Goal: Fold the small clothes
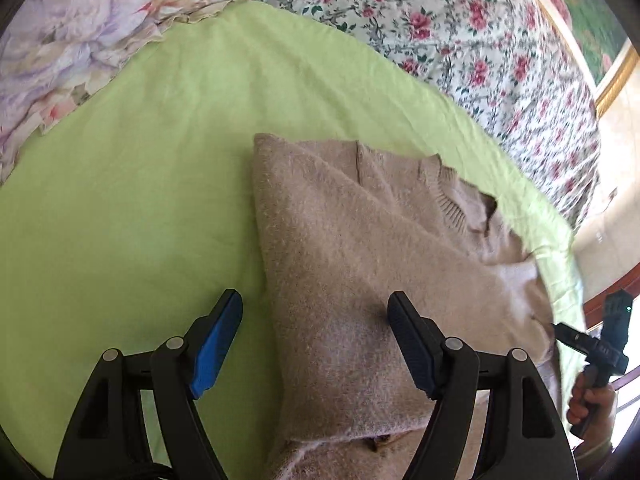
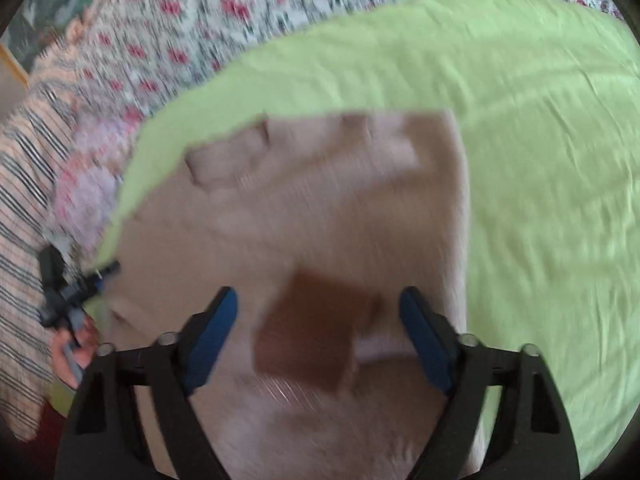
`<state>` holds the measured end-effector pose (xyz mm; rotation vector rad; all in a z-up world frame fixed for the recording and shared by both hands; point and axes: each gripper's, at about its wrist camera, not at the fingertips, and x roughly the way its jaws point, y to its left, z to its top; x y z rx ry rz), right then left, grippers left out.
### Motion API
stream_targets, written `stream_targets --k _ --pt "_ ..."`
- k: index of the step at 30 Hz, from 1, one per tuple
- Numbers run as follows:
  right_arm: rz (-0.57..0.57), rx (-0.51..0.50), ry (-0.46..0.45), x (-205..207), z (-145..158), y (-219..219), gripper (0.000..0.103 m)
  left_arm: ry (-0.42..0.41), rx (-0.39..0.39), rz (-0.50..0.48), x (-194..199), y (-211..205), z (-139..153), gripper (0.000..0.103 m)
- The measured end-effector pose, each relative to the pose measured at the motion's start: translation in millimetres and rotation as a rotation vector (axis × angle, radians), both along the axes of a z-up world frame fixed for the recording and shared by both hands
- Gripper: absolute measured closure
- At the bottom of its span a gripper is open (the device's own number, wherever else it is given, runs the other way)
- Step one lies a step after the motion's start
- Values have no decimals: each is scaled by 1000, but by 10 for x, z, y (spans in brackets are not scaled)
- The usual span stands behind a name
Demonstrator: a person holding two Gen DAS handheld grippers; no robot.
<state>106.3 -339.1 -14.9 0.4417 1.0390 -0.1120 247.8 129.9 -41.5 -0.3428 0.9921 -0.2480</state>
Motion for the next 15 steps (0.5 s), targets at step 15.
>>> stream_targets --k 15 --pt "-131 -144 20 51 -11 -109 97 -38 291 -13 -49 -284 37 61"
